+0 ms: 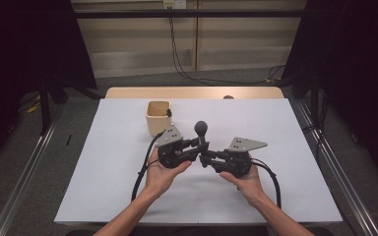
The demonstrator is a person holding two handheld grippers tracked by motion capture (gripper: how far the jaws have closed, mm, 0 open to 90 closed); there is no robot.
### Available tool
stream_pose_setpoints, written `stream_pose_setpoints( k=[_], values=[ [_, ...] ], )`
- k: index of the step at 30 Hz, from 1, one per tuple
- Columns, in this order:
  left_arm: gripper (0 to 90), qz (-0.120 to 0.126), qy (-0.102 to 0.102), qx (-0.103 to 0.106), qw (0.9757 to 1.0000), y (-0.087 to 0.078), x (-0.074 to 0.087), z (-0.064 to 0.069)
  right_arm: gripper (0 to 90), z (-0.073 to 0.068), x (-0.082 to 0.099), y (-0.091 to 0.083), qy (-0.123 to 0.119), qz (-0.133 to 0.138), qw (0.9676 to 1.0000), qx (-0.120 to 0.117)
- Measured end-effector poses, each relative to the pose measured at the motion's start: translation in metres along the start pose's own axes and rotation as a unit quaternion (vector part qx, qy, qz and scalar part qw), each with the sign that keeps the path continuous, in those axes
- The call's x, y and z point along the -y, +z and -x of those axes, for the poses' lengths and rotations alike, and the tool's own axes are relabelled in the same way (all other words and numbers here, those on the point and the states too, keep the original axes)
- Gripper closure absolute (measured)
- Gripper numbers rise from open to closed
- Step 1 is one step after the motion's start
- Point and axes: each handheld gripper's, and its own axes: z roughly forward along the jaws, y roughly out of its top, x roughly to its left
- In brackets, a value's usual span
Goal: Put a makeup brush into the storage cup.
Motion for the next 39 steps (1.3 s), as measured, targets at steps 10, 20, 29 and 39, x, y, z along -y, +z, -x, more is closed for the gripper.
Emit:
stream_pose_setpoints(
  k=[10,20,29,39],
  values=[
    [71.2,0.001,0.003,-0.001,1.0,0.0,-0.001,0.0,55.9,0.0,0.0,-0.001,0.004,0.0,1.0,0.003],
    [71.2,0.004,0.007,0.001,1.0,-0.002,-0.002,0.001,34.9,0.002,0.001,-0.001,0.013,-0.001,0.9999,0.003],
    [71.2,0.003,0.006,-0.002,1.0,-0.003,-0.002,0.0,14.9,0.002,-0.001,-0.002,0.016,0.007,0.9998,0.003],
    [71.2,0.006,0.008,-0.017,0.9998,-0.015,-0.004,-0.005,4.4,0.005,-0.002,-0.011,0.017,0.025,0.9992,0.026]
  ],
)
